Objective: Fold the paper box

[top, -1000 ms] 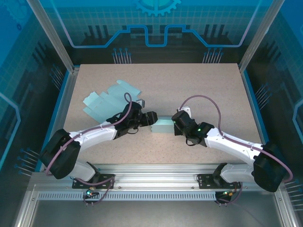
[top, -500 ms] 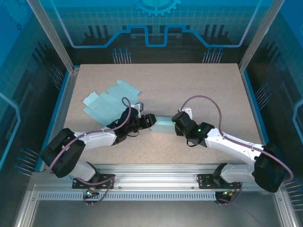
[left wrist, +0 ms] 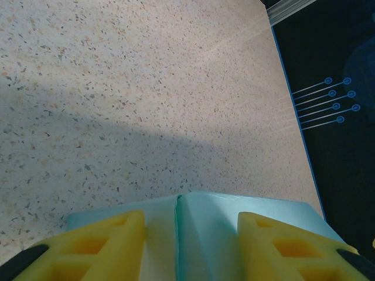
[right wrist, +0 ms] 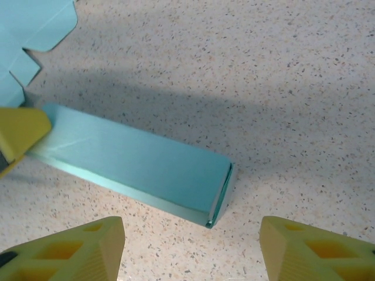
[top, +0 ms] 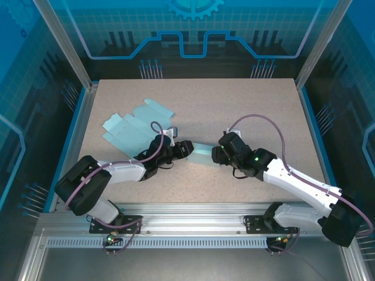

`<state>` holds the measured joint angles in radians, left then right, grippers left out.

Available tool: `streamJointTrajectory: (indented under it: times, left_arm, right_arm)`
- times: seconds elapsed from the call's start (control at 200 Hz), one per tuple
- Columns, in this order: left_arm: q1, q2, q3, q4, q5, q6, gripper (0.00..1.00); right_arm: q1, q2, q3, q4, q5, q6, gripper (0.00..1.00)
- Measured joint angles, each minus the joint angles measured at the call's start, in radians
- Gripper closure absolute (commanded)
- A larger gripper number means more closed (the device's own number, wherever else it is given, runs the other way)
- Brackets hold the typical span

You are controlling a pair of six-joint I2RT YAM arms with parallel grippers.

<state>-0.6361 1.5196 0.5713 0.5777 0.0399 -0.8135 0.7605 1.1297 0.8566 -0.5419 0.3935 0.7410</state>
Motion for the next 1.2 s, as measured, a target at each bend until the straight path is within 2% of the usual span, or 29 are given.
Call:
streamJointTrajectory:
  times: [0.26, 0.615, 0.921, 1.036, 1.201]
  left_arm:
    - [-0.001, 0.002, -0.002, 0.005, -0.002, 0.000, 0.55]
    - [-0.003, 0.011, -0.002, 0.008, -0.008, 0.000, 0.56]
    - [-0.003, 0.014, -0.018, 0.027, -0.013, -0.001, 0.67]
    - [-0.003, 0.015, -0.029, 0.051, -0.018, -0.010, 0.79]
    - [0.000, 0.029, -0.048, 0.109, -0.024, -0.026, 0.88]
  right_arm:
    - [-0.123, 0.050, 0.000, 0.021, -0.103, 0.038, 0.38]
    - [-0.161, 0.068, -0.103, 0.148, -0.207, 0.079, 0.50]
    - [-0.194, 0.026, -0.224, 0.326, -0.279, 0.114, 0.63]
    - [-0.197, 0.016, -0.243, 0.357, -0.286, 0.116, 0.66]
    - [-0.199, -0.005, -0.273, 0.395, -0.290, 0.123, 0.72]
